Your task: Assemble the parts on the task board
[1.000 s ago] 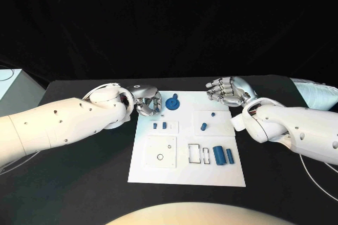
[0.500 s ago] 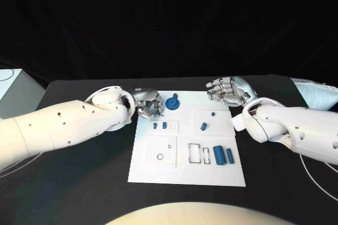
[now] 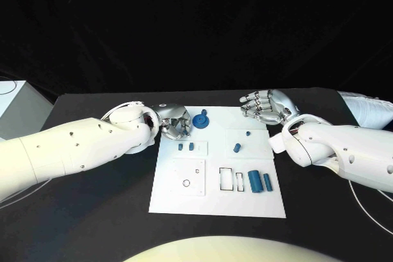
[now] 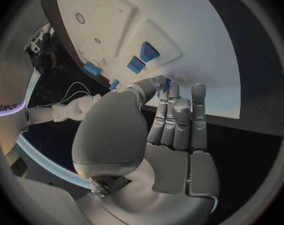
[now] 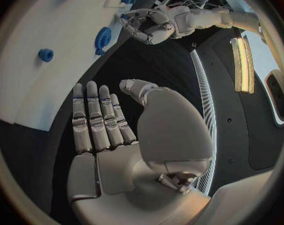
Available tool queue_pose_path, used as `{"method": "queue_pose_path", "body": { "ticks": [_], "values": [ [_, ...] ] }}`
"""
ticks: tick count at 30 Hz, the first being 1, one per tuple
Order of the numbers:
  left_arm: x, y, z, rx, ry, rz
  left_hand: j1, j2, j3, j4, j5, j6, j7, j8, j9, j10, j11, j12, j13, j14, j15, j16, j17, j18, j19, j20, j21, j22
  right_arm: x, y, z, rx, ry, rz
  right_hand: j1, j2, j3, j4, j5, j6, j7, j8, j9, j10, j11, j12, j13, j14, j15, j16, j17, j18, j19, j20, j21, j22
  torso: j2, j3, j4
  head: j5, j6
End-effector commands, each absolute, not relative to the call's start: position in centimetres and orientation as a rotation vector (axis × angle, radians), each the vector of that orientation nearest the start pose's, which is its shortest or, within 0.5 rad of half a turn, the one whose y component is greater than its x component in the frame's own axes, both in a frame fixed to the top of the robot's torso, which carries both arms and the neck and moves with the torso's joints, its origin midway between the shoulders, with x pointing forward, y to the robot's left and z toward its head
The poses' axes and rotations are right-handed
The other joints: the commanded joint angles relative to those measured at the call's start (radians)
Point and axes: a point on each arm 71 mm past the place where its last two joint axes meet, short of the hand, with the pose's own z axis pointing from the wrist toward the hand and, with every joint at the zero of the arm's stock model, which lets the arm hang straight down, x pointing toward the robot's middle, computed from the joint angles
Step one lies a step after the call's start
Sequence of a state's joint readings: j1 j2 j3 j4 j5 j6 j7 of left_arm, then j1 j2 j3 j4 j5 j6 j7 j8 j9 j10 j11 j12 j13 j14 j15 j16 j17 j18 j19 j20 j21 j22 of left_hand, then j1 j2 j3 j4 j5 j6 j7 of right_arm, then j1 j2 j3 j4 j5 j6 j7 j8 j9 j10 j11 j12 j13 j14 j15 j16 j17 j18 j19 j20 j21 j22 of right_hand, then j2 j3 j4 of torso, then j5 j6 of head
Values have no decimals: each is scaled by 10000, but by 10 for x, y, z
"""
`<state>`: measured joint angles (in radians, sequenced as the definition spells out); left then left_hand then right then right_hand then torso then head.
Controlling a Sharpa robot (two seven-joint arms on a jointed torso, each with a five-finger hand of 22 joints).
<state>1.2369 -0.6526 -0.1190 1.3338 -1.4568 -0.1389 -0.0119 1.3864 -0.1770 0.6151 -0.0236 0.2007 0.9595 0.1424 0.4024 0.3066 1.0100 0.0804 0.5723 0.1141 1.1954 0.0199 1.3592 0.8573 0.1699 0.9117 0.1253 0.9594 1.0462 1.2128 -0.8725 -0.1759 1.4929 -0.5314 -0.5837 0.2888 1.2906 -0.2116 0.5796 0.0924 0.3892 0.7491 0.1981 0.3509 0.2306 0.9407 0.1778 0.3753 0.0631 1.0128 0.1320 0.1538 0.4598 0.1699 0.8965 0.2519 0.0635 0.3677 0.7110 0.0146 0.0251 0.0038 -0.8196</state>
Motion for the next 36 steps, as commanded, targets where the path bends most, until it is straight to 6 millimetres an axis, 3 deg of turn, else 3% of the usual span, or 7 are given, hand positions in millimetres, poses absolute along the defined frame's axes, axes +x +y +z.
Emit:
{"method": "queue_pose_path", "body": {
  "ticks": [1, 36],
  "values": [
    [505, 145, -214, 3650, 18224, -6994, -57, 10, -52, -31, -6, 83, 25, -24, 3, 59, 0, -64, 15, 75, -14, 67, 15, 106, 78, -29, 31, 8, 479, -240, -212, 6361, 14949, 10572, -90, -28, 57, -25, -48, 76, 429, -32, -13, 59, -13, -40, -7, 50, 38, -50, -9, 129, -91, -2, -13, -9, -1, 0, -6, 5, 1],
    [501, 151, -207, 3440, 17881, -7005, 55, 38, -55, -107, -10, 176, 41, -64, 37, 188, -8, -118, 52, 126, -29, 94, 48, 89, 203, -51, 89, 40, 479, -241, -212, 6369, 14947, 10555, -90, -28, 57, -25, -48, 76, 429, -32, -13, 59, -13, -40, -7, 50, 38, -50, -9, 129, -91, -2, -13, -9, 0, -1, 9, -37, 28]
  ]
}}
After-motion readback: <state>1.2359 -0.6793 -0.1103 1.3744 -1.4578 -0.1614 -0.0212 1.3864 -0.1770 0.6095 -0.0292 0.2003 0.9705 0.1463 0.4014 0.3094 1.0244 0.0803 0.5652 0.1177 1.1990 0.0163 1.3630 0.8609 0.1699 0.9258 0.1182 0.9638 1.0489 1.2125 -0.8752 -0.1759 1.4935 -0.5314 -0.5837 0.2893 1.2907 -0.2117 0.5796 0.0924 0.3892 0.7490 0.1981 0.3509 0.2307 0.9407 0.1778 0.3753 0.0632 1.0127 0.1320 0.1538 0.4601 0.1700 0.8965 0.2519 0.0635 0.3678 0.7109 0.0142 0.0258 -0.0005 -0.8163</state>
